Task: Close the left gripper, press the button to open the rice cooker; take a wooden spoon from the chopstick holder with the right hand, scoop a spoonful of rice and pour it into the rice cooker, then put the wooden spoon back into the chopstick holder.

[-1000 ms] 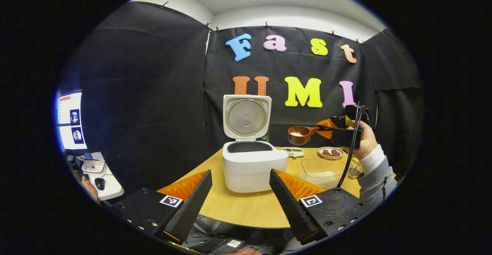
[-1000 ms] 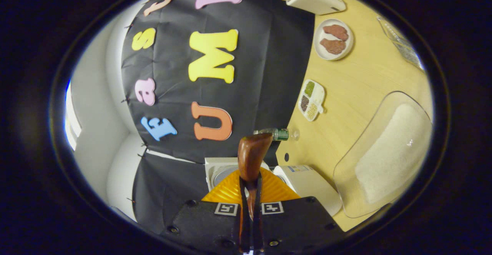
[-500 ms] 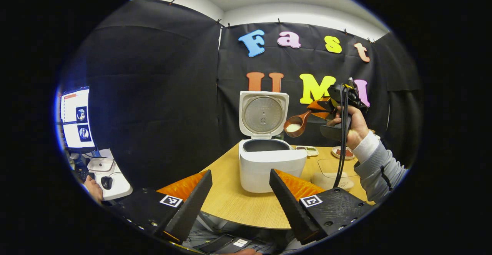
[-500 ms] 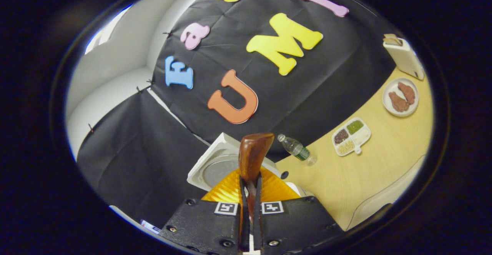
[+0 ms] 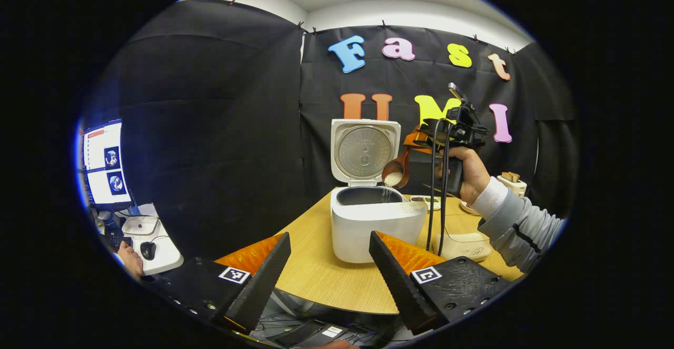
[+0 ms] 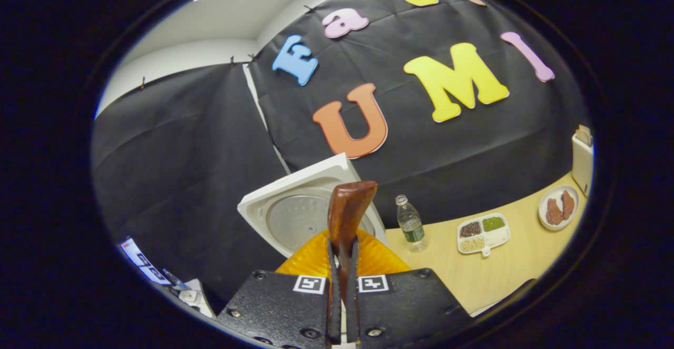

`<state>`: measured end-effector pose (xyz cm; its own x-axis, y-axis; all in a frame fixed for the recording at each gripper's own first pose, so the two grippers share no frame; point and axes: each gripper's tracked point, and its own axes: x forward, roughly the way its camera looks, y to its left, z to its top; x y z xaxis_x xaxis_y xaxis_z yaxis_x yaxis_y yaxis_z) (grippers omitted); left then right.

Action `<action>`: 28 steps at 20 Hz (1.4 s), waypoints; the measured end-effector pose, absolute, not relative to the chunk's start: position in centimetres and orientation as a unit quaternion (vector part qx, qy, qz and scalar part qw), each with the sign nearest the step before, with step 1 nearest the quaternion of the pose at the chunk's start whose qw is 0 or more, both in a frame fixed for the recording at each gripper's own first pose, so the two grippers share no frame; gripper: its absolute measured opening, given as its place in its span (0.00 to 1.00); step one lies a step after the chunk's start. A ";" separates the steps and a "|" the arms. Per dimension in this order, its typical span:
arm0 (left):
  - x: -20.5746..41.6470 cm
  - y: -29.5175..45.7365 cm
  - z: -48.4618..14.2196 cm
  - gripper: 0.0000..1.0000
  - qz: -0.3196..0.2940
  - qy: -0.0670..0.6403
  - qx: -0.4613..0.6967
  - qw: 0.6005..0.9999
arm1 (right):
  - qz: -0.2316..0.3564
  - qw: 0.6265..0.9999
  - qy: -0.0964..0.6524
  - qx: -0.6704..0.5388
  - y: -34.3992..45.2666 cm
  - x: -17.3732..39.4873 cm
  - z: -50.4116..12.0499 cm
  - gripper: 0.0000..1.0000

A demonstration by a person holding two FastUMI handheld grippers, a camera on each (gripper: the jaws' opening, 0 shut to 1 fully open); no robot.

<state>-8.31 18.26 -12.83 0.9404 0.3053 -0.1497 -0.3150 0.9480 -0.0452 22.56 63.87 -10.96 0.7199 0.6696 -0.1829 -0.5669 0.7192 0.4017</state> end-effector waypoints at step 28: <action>-4.1 16.4 -13.5 0.96 0.179 0.087 -0.026 0.980 | 0.393 0.915 -0.021 -0.094 60.7 15.9 -8.2 0.12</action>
